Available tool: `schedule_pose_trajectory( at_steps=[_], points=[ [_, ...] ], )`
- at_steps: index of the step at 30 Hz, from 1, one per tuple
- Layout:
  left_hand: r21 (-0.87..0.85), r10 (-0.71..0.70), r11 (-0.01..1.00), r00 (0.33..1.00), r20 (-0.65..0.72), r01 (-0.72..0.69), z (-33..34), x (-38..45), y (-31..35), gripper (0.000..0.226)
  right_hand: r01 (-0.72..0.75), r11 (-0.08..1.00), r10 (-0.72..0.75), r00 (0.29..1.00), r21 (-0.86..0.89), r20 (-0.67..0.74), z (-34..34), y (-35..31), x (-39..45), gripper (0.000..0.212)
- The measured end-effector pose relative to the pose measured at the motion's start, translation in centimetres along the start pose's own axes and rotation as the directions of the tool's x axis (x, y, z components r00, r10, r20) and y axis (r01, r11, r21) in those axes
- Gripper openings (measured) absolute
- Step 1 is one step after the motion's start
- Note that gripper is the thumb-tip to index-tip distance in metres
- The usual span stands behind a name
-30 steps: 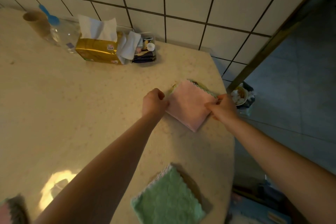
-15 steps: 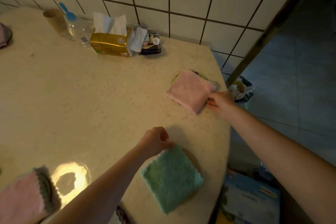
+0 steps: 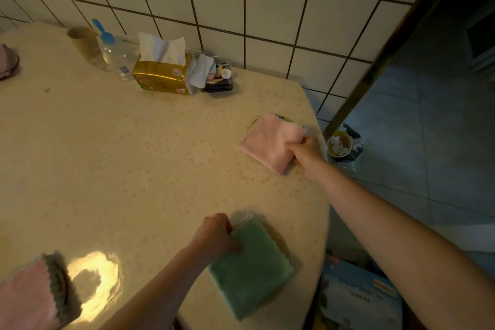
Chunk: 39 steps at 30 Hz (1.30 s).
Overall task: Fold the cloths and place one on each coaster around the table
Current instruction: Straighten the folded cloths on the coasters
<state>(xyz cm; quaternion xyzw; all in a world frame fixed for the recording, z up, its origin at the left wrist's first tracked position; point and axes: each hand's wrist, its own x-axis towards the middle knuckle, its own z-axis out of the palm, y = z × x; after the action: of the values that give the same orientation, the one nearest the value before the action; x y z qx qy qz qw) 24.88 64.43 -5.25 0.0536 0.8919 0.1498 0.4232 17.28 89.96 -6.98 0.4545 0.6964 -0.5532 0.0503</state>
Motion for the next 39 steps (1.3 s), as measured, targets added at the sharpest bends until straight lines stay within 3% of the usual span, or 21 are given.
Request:
schedule_pose_trajectory(
  at_steps=[2,4,6,8,10,12,15,20,23,26,31,36,39],
  points=[
    [-0.078,0.023,0.997,0.992,0.125,-0.013,-0.7,0.1,0.3,0.042,0.065,0.993,-0.070,0.997,-0.101,-0.043,0.5,-0.7,-0.4,0.046],
    [-0.311,0.118,0.950,0.957,0.265,-0.031,-1.2,-0.2,0.5,0.032,0.148,0.980,-0.155,0.987,-0.131,-0.041,1.0,-1.5,-0.4,0.036],
    [-0.608,0.228,0.793,0.906,0.356,0.040,-1.4,-0.9,0.2,0.030,0.211,0.976,-0.211,0.978,-0.060,0.006,1.0,-2.6,-0.7,0.029],
    [-0.787,0.305,0.601,0.872,0.383,0.136,-1.0,-1.2,-0.4,0.032,0.203,0.975,-0.209,0.975,0.088,0.069,0.7,-3.5,-0.4,0.028],
    [-0.850,0.304,0.498,0.884,0.356,0.172,0.1,-1.2,-1.0,0.034,0.135,0.974,-0.151,0.985,0.183,0.078,0.6,-3.7,0.5,0.025],
    [-0.859,0.217,0.486,0.930,0.295,0.159,1.4,-1.2,-1.3,0.031,0.036,0.988,-0.044,0.998,0.151,0.050,0.6,-3.4,1.3,0.017],
    [-0.864,0.104,0.482,0.969,0.225,0.149,2.7,-1.4,-1.8,0.025,-0.081,0.994,0.074,0.993,0.072,0.088,0.3,-2.5,1.8,0.036],
    [-0.870,0.067,0.464,0.972,0.224,0.169,3.1,-1.6,-2.2,0.027,-0.112,0.985,0.090,0.982,0.131,0.167,-0.5,-2.8,2.2,0.055],
    [-0.855,0.064,0.499,0.977,0.202,0.144,3.0,-1.6,-2.4,0.025,-0.114,0.982,0.086,0.980,0.151,0.181,-0.6,-2.6,2.5,0.052],
    [-0.777,0.050,0.623,0.988,0.147,0.084,2.8,-1.8,-2.2,0.020,-0.005,0.995,0.011,0.998,-0.098,0.064,-0.2,-2.2,3.0,0.061],
    [-0.528,0.004,0.849,0.999,0.037,0.017,3.0,-1.6,-3.6,0.019,0.126,0.903,-0.167,0.984,-0.410,-0.068,-0.1,-1.8,2.4,0.064],
    [-0.302,0.022,0.951,0.987,-0.159,-0.069,3.7,-1.3,-4.8,0.020,0.195,0.732,-0.325,0.942,-0.653,-0.083,0.0,-0.7,1.8,0.056],
    [-0.110,0.049,0.991,0.968,-0.245,-0.078,4.0,-1.5,-4.4,0.026,0.183,0.732,-0.331,0.937,-0.656,-0.109,-0.5,0.2,1.2,0.051]
  ],
)
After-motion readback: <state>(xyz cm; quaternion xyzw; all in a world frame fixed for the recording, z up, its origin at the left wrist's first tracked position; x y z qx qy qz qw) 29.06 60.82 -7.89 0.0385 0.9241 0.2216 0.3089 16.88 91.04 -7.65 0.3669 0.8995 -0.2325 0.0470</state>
